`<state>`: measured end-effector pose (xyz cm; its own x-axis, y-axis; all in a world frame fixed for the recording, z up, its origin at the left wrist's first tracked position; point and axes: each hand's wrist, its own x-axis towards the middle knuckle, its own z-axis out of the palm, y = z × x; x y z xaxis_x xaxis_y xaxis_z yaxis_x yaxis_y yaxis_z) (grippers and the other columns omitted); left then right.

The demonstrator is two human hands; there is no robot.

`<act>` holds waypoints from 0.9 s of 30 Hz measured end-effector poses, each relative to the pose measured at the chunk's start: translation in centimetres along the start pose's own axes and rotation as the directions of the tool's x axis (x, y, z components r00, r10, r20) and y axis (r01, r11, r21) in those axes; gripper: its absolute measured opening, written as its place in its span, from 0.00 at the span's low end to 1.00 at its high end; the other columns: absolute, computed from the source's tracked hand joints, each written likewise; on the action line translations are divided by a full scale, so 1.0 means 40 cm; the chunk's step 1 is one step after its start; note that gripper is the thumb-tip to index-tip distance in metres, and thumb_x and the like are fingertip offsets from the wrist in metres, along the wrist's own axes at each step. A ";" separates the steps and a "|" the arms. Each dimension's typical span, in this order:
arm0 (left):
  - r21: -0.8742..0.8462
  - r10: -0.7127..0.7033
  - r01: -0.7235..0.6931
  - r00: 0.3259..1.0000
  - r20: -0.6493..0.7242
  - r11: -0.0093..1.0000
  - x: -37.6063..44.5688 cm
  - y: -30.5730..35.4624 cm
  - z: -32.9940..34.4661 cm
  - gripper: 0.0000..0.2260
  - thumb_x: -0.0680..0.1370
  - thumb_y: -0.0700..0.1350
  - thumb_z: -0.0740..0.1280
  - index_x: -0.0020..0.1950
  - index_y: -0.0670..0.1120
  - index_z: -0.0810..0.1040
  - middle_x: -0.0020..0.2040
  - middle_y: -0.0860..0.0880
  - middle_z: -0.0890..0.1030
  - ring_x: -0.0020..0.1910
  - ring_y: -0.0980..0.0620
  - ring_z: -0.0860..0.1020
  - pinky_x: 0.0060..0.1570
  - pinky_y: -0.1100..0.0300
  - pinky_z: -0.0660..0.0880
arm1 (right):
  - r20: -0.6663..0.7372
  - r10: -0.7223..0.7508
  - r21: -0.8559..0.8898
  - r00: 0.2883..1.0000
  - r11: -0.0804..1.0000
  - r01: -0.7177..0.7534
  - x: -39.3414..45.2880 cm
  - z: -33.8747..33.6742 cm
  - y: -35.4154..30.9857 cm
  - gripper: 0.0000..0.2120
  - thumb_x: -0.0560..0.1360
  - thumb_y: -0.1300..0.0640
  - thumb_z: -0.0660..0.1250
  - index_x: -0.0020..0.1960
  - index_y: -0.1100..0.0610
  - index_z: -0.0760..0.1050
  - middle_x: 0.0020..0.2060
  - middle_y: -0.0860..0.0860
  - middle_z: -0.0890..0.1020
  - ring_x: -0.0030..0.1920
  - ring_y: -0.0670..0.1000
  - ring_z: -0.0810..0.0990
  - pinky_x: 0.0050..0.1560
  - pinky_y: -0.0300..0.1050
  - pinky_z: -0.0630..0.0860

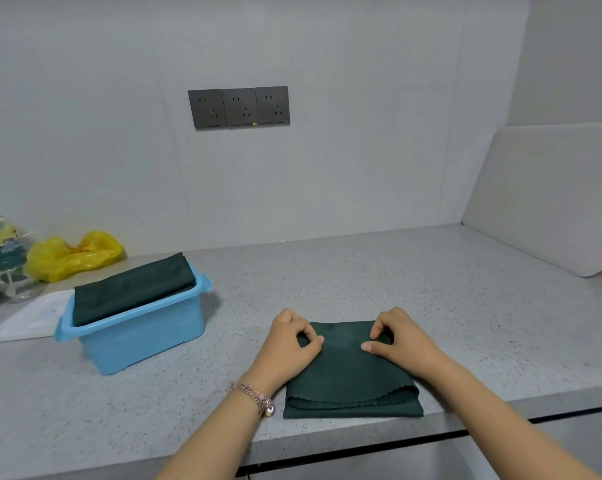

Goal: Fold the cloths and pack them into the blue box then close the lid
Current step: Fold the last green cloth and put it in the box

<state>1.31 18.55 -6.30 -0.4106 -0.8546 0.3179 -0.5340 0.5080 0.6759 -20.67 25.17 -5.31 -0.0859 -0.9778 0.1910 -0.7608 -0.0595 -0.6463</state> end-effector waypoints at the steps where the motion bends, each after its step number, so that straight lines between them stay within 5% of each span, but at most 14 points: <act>1: 0.094 0.048 -0.052 0.998 0.040 0.994 -0.003 -0.003 -0.001 0.05 0.75 0.52 0.67 0.43 0.51 0.75 0.48 0.56 0.69 0.51 0.59 0.68 0.49 0.75 0.63 | 0.007 -0.023 -0.010 1.000 1.000 0.023 -0.004 0.002 0.003 0.08 0.71 0.51 0.72 0.43 0.48 0.72 0.46 0.45 0.70 0.47 0.42 0.70 0.43 0.25 0.65; 6: 0.441 0.036 -0.137 0.973 0.230 0.887 -0.010 -0.011 -0.028 0.19 0.80 0.59 0.54 0.70 0.57 0.65 0.64 0.55 0.65 0.64 0.55 0.60 0.65 0.63 0.55 | 0.041 -0.044 -0.179 0.998 0.983 0.051 -0.013 0.000 0.014 0.14 0.76 0.45 0.64 0.61 0.43 0.73 0.51 0.43 0.69 0.58 0.46 0.65 0.59 0.37 0.61; 10: 0.588 0.024 -0.200 0.956 0.294 0.784 -0.027 0.019 -0.052 0.21 0.81 0.58 0.51 0.74 0.55 0.62 0.71 0.53 0.62 0.70 0.52 0.57 0.69 0.56 0.54 | 0.110 -0.048 -0.376 0.993 0.923 0.087 -0.038 -0.022 -0.004 0.19 0.77 0.41 0.59 0.67 0.39 0.68 0.59 0.40 0.68 0.64 0.46 0.62 0.64 0.40 0.54; 12: 0.523 0.105 -0.247 0.952 0.287 0.816 -0.034 0.046 -0.065 0.19 0.81 0.55 0.54 0.71 0.53 0.69 0.70 0.53 0.65 0.70 0.53 0.59 0.69 0.58 0.55 | 0.082 -0.134 -0.418 0.988 0.895 0.156 -0.053 -0.033 -0.025 0.17 0.76 0.41 0.60 0.65 0.39 0.71 0.60 0.38 0.70 0.64 0.45 0.61 0.64 0.40 0.53; 16: 0.235 0.162 -0.275 0.898 0.409 0.932 -0.074 0.087 -0.072 0.16 0.81 0.52 0.59 0.68 0.54 0.73 0.69 0.56 0.68 0.69 0.58 0.61 0.67 0.67 0.54 | 0.124 -0.271 -0.173 0.955 0.941 0.289 -0.109 -0.042 -0.073 0.10 0.72 0.44 0.68 0.53 0.39 0.80 0.47 0.34 0.76 0.54 0.40 0.68 0.60 0.35 0.63; 22: 0.341 0.155 -0.416 0.795 0.586 0.843 -0.140 0.049 -0.051 0.21 0.83 0.53 0.48 0.77 0.56 0.50 0.78 0.55 0.45 0.75 0.61 0.42 0.71 0.65 0.36 | 0.205 -0.282 -0.107 0.937 0.945 0.308 -0.186 -0.029 -0.063 0.10 0.72 0.44 0.69 0.53 0.38 0.79 0.51 0.33 0.75 0.56 0.35 0.69 0.57 0.25 0.62; 27: 0.309 0.141 -0.366 0.815 0.562 0.878 -0.156 0.049 -0.048 0.21 0.83 0.55 0.49 0.76 0.58 0.52 0.78 0.56 0.46 0.75 0.62 0.41 0.72 0.64 0.35 | 0.263 -0.255 -0.142 0.931 0.944 0.299 -0.214 -0.042 -0.051 0.20 0.68 0.40 0.71 0.59 0.37 0.75 0.57 0.27 0.69 0.60 0.28 0.64 0.59 0.20 0.56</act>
<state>4.24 24.66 -5.66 -0.8257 -0.5637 -0.0193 -0.5470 0.7919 0.2715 -19.47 34.01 -4.38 0.2832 -0.9475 0.1483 -0.8350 -0.3197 -0.4478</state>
